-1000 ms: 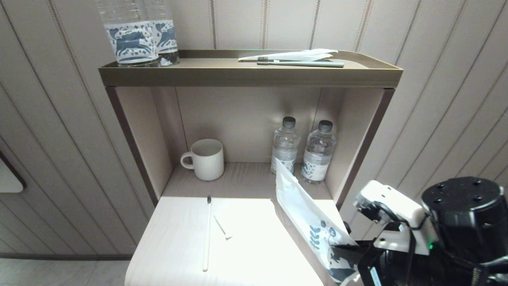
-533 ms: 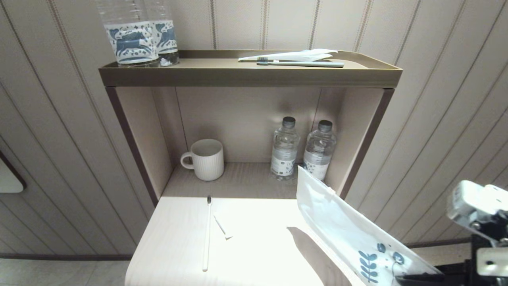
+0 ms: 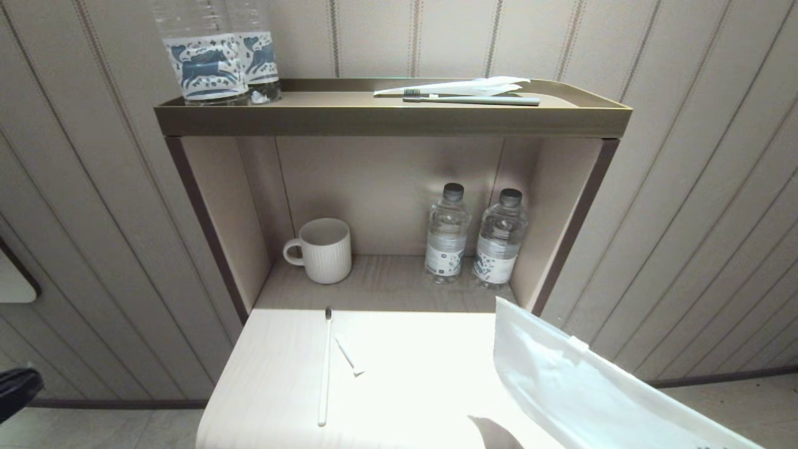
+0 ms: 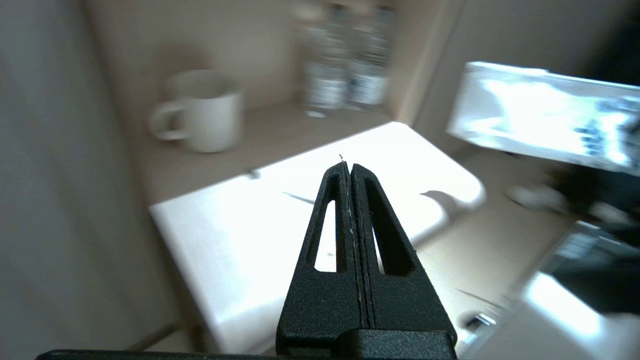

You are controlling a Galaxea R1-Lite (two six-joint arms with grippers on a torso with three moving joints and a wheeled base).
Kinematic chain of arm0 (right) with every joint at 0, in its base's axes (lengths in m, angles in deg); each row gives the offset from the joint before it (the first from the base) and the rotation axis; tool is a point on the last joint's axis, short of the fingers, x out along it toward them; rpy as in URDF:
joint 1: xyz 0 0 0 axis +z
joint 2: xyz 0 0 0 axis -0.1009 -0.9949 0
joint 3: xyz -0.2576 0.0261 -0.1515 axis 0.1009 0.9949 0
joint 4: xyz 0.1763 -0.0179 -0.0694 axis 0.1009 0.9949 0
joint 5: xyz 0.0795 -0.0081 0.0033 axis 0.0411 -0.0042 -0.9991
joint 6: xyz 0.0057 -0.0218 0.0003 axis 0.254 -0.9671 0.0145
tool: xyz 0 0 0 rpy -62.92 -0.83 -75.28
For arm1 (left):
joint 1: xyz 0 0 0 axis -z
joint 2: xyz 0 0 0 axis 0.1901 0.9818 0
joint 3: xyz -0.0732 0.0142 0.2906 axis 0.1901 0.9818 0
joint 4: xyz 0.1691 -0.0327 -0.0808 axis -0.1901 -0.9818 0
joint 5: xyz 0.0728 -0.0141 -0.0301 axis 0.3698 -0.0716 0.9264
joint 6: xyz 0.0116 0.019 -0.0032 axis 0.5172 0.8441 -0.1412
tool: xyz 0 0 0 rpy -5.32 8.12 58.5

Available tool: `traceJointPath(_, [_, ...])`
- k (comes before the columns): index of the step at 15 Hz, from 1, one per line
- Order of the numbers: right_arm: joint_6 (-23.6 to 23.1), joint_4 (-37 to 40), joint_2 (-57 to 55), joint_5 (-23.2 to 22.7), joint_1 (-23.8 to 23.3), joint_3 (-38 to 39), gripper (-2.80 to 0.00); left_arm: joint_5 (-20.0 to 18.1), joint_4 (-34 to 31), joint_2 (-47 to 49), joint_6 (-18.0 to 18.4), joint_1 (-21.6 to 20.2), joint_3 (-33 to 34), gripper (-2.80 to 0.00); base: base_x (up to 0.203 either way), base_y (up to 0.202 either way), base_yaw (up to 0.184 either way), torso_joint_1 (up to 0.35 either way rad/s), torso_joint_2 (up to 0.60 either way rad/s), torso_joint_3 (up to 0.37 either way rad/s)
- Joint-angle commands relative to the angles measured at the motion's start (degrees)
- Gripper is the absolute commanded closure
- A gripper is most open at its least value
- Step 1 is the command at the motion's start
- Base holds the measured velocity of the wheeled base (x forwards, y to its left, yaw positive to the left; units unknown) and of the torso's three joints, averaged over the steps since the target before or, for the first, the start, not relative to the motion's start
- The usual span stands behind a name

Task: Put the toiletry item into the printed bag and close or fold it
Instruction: Hand it to the other hand

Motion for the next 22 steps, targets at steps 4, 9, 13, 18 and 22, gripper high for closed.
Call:
traceJointPath(4, [-0.6,10.9,-7.9,-7.2,3.2,-8.3,0.0,-14.2,0.2,5.4,0.0,0.2,-2.2,0.0,0.0,0.0,0.0,0.0,0.0,0.0])
traceJointPath(9, [-10.3,11.8,-13.4,-7.8,5.3,-13.4,0.0,-22.5,0.3,15.9,0.2,5.4,-7.0,0.0,0.0,0.0,0.0,0.0,0.0,0.0])
traceJointPath(13, [-13.1,11.8,-17.1,-10.3,6.0,-17.8,0.0,-23.8,5.1,22.9,1.8,14.7,-8.1,0.0,0.0,0.0,0.0,0.0,0.0,0.0])
traceJointPath(18, [-16.9,11.7,-18.4,-13.4,6.0,-19.5,0.0,-23.8,6.5,26.8,10.3,18.1,-6.8,-2.8,0.0,0.0,0.0,0.0,0.0,0.0])
traceJointPath(22, [-18.4,9.6,-20.1,-18.8,6.2,-20.0,0.0,-22.1,5.5,31.9,23.6,18.1,-8.7,-2.8,0.0,0.0,0.0,0.0,0.0,0.0])
